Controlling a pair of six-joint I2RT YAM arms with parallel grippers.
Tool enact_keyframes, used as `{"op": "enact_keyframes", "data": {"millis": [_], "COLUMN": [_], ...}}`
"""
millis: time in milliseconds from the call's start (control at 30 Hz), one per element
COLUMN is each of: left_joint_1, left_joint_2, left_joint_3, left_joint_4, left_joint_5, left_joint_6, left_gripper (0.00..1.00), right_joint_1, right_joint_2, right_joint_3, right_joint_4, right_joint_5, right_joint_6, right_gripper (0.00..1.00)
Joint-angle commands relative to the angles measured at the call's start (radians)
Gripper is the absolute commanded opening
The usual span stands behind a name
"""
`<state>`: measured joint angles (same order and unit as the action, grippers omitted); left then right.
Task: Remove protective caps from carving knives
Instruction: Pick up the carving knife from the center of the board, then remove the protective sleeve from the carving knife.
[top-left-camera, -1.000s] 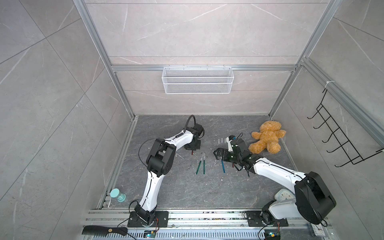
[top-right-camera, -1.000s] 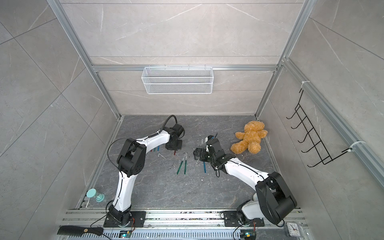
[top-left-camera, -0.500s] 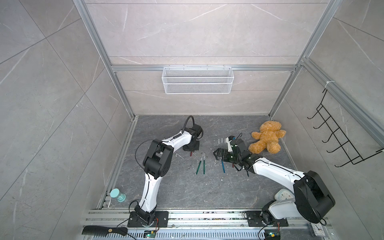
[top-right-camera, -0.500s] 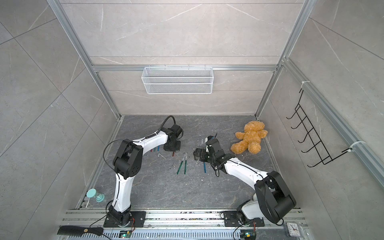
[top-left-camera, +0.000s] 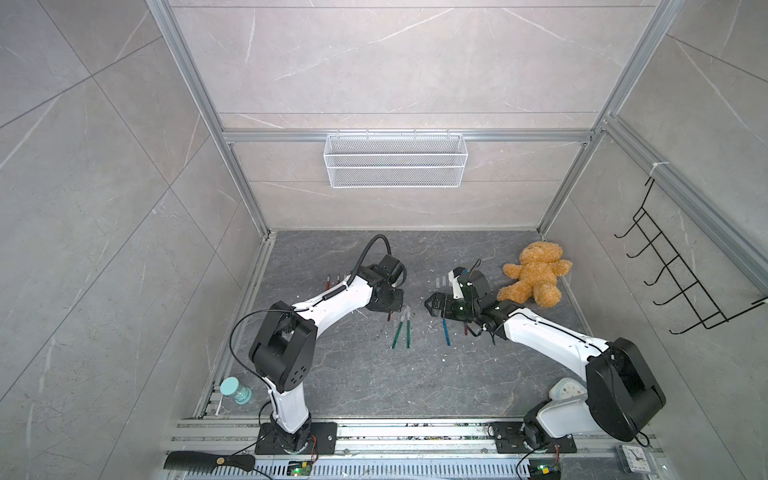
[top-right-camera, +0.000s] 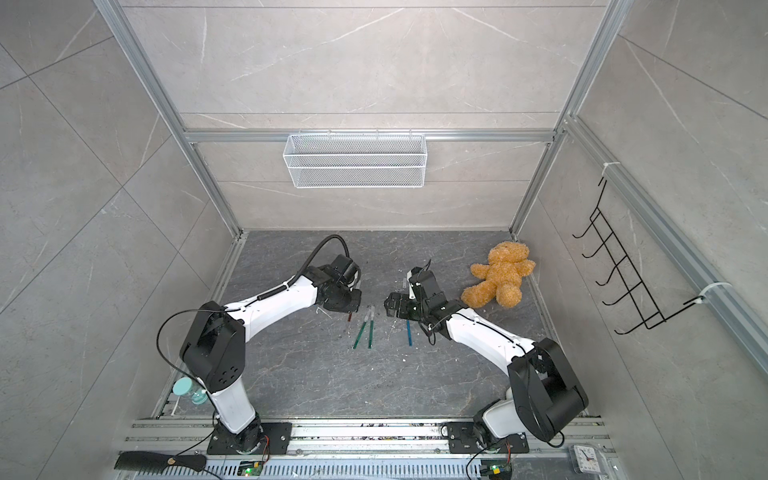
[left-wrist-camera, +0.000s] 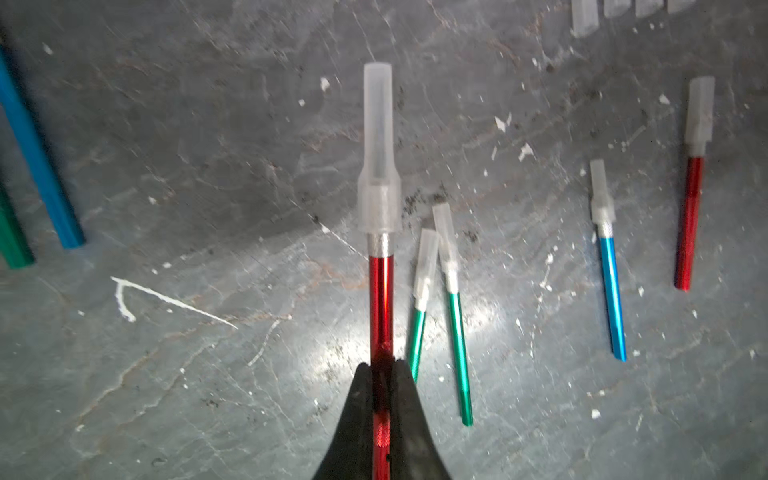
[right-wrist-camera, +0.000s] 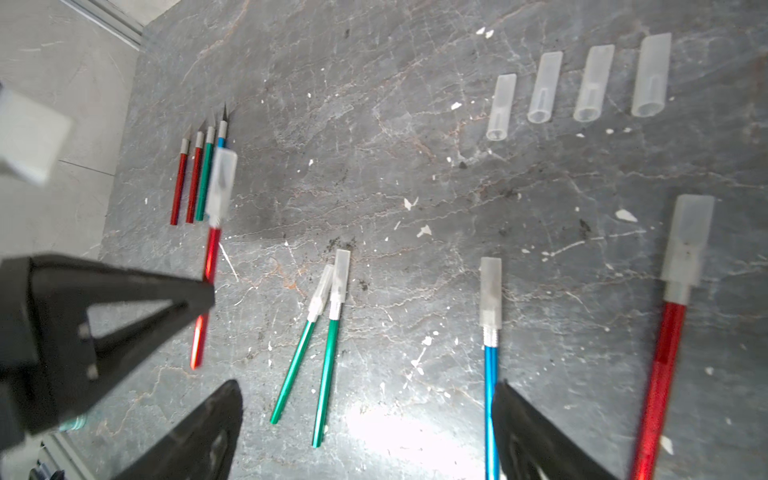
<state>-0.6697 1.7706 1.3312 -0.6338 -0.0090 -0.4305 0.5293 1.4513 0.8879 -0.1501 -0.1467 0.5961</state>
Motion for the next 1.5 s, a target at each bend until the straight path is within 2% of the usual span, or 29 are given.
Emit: {"op": "enact_keyframes", "data": {"millis": [0,233,367,567,933,1333,1467], "left_joint_1": [-0.002,-0.03,-0.048,-0.078,-0.137,-0.151,-0.154], "left_joint_2": [-0.086,-0.175,-0.191,-0.191,-0.169,-0.161,-0.158], "left_joint_3": [-0.064,-0.18,-0.201,-0.222,-0.22,-0.219,-0.217], "left_joint_4": [0.079,0.185,0.212,0.225,0.241,0.244,0.245], "left_joint_5": [0.069,0.114,0.129,0.127,0.124,0.132,0.13], "left_joint_6": [-0.023,-0.027,-0.021,-0.011,0.021,0.029,0.031], "left_gripper": [0.0,0.0,0.0,0.0,0.0,0.0,0.0], "right_joint_1": [0.004,0.002,0.003,0.006,0.029,0.031,0.031], "right_joint_2": [0.017,0.046,0.088,0.149,0.205,0.224,0.228], "right_joint_3": [0.054,0.106,0.129,0.161,0.188,0.189,0.189], "right_joint_4": [-0.067,-0.093,-0.065,-0.027,0.039,0.053,0.054], "right_joint_5": [-0.034,-0.098,-0.165,-0.24,-0.259,-0.232,-0.234], "right_joint_6": [0.026,0.071,0.112,0.16,0.196,0.214,0.218], "right_gripper": [0.91,0.84,0.75,0.7,0.57,0.33,0.32]}}
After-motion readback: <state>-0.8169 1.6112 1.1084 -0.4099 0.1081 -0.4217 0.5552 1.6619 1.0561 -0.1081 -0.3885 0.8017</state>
